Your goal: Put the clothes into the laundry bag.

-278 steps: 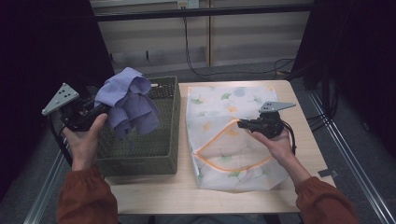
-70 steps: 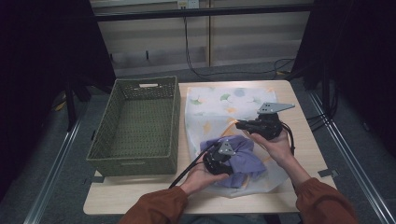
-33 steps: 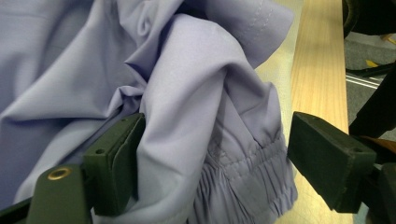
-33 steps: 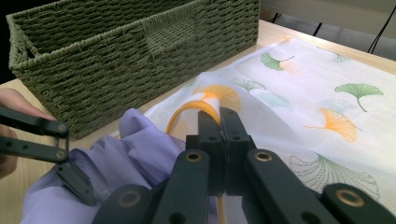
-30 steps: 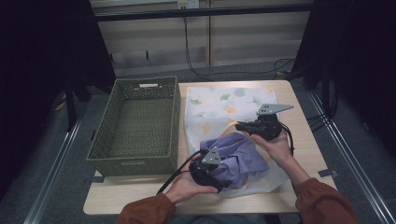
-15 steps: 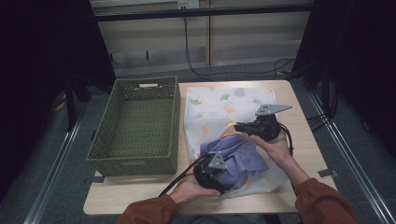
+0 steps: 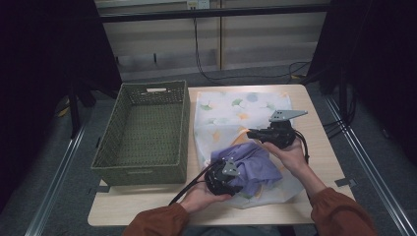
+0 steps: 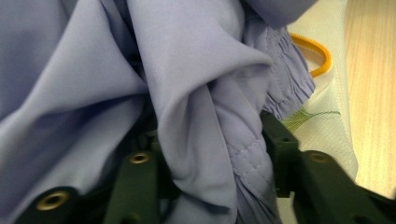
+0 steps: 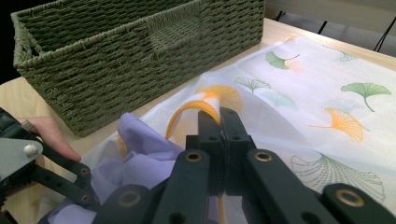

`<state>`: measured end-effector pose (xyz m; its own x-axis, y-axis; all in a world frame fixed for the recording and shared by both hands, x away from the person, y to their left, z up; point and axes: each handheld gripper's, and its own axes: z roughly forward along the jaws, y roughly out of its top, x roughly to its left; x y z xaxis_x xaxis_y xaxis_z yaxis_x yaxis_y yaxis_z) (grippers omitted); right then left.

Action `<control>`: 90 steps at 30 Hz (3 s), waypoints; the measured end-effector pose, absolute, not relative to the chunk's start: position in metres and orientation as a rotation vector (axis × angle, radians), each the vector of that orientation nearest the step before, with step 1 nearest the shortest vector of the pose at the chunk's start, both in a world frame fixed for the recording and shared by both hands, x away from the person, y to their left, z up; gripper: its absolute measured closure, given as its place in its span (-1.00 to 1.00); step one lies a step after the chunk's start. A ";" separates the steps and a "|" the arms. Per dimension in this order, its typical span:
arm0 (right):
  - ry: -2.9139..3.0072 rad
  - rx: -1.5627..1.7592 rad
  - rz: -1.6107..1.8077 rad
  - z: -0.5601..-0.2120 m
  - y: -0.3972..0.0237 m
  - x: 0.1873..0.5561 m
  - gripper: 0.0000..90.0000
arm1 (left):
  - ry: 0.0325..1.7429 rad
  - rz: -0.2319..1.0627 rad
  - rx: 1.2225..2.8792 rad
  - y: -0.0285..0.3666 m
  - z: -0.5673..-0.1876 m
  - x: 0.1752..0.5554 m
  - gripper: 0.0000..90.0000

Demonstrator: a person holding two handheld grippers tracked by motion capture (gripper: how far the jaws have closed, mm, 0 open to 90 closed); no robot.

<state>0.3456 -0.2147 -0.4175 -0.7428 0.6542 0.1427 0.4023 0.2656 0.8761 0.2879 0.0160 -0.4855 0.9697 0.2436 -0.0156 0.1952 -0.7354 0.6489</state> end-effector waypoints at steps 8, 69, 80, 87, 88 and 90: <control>2.290 0.981 1.473 -0.418 -0.215 0.346 0.99 | 0.345 0.082 2.383 0.013 -0.482 0.292 0.65; 2.299 0.968 1.475 -0.414 -0.216 0.343 0.99 | 0.529 0.131 2.234 0.012 -0.464 0.337 0.08; 2.313 0.965 1.464 -0.416 -0.214 0.343 0.99 | 0.483 0.137 2.247 0.032 -0.448 0.322 -0.18; 2.318 0.958 1.452 -0.417 -0.213 0.343 0.99 | 0.464 0.154 2.281 0.044 -0.452 0.315 -0.17; 2.321 0.955 1.452 -0.417 -0.213 0.343 0.99 | 0.469 0.143 2.290 0.044 -0.453 0.315 -0.17; 2.322 0.953 1.450 -0.417 -0.213 0.343 0.99 | 0.440 0.157 2.307 0.044 -0.455 0.316 -0.17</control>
<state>0.3430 -0.2127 -0.4169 -0.7575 0.6395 0.1315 0.3987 0.2936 0.8688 0.3158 0.0439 -0.4554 0.9328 0.3597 -0.0213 0.2654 -0.6458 0.7159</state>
